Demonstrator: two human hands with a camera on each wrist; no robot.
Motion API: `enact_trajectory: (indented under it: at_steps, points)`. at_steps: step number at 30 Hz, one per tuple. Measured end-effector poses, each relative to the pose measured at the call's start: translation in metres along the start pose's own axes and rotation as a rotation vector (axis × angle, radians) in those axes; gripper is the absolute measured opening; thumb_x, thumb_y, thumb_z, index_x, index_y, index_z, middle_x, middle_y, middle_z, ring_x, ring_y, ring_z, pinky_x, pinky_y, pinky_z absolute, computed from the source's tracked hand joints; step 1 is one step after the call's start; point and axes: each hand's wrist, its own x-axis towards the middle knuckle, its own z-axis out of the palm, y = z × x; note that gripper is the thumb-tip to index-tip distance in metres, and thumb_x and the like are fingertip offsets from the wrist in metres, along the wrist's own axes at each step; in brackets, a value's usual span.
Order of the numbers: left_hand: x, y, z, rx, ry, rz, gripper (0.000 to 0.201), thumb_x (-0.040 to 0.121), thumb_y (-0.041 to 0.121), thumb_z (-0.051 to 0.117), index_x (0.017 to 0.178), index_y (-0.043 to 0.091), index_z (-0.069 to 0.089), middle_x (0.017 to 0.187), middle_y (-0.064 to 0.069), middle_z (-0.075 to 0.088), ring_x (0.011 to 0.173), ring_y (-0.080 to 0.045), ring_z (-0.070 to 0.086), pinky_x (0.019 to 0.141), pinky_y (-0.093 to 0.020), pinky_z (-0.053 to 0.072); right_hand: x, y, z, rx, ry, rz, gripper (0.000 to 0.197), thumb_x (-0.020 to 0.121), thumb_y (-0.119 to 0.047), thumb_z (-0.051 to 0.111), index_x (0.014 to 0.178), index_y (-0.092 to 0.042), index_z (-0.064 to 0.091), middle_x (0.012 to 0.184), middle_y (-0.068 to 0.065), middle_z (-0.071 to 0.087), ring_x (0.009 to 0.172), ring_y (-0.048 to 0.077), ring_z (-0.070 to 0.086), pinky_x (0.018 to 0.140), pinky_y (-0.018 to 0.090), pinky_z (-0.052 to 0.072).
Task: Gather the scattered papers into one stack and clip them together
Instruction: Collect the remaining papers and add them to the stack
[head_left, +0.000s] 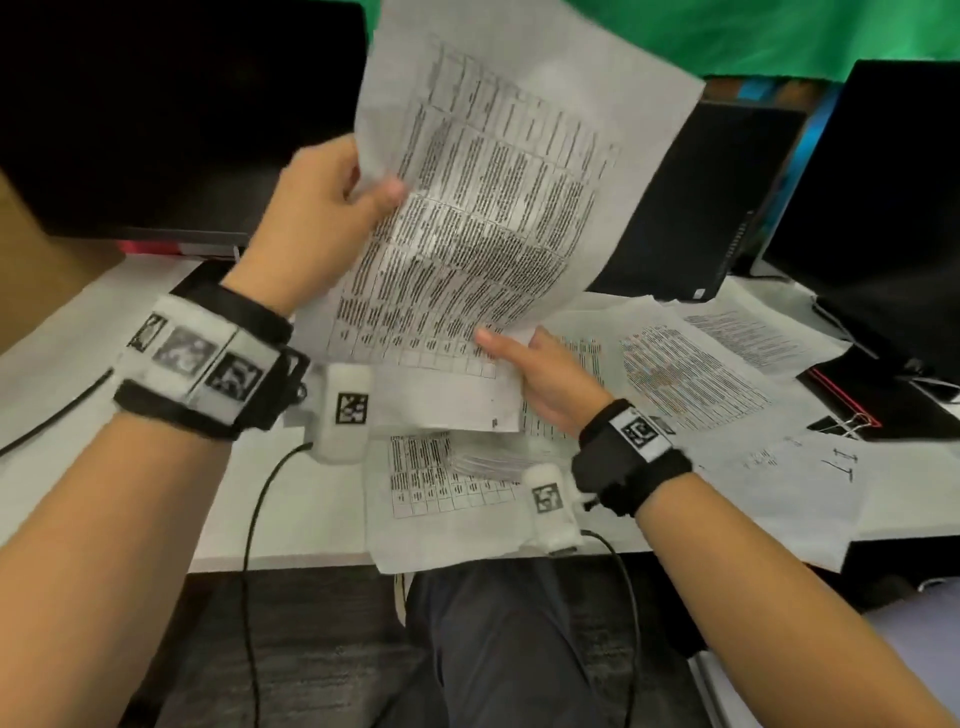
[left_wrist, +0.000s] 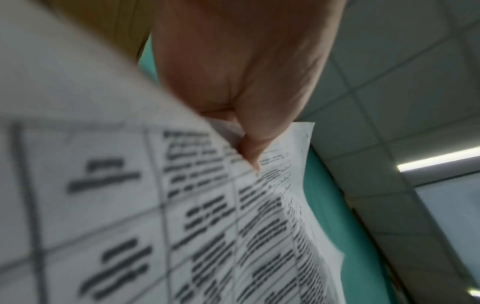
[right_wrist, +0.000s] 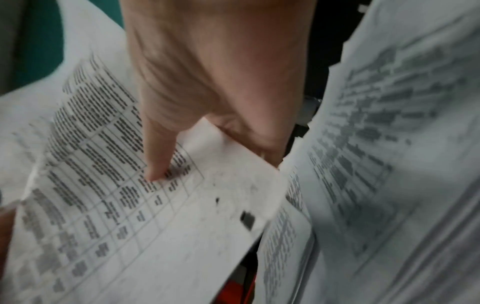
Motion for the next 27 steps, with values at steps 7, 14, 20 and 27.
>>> enact_trajectory:
  at_steps: [7, 14, 20, 27]
  points:
    - [0.005, -0.133, 0.02, 0.271, -0.254, -0.642, 0.037, 0.096, 0.028, 0.053, 0.117, -0.002, 0.058, 0.114, -0.017, 0.059, 0.104, -0.032, 0.058, 0.091, -0.038, 0.045, 0.042, 0.052, -0.043, 0.163, 0.494, 0.271, 0.044, 0.09, -0.023, 0.068, 0.131, -0.01, 0.057, 0.13, 0.011, 0.063, 0.116, 0.035, 0.06, 0.102, 0.058, 0.044]
    - [-0.039, -0.202, 0.03, 0.247, -0.157, -1.042, 0.086, 0.083, 0.047, 0.066, 0.142, -0.005, 0.031, 0.142, -0.019, 0.044, 0.127, -0.037, 0.046, 0.103, -0.04, 0.041, 0.036, 0.073, -0.052, -0.079, 0.561, 0.33, 0.051, 0.097, -0.017, 0.06, 0.14, 0.002, 0.042, 0.127, 0.015, 0.06, 0.094, 0.029, 0.06, 0.071, 0.031, 0.049]
    - [-0.033, -0.203, 0.038, 0.221, -0.074, -0.824, 0.028, 0.078, 0.01, 0.072, 0.101, -0.004, 0.065, 0.103, -0.014, 0.066, 0.096, -0.029, 0.062, 0.081, -0.03, 0.047, 0.036, 0.078, -0.052, -0.161, 0.577, 0.299, 0.041, 0.095, -0.018, 0.062, 0.128, 0.003, 0.053, 0.121, 0.02, 0.063, 0.106, 0.034, 0.062, 0.093, 0.043, 0.052]
    - [0.005, -0.093, -0.01, 0.705, 0.205, -0.145, 0.021, 0.094, 0.007, 0.049, 0.107, -0.004, 0.061, 0.1, -0.027, 0.063, 0.095, -0.043, 0.059, 0.078, -0.044, 0.046, 0.031, 0.078, -0.055, -0.096, 0.44, 0.253, 0.032, 0.098, -0.006, 0.054, 0.129, -0.001, 0.054, 0.121, 0.012, 0.063, 0.109, 0.029, 0.062, 0.097, 0.037, 0.048]
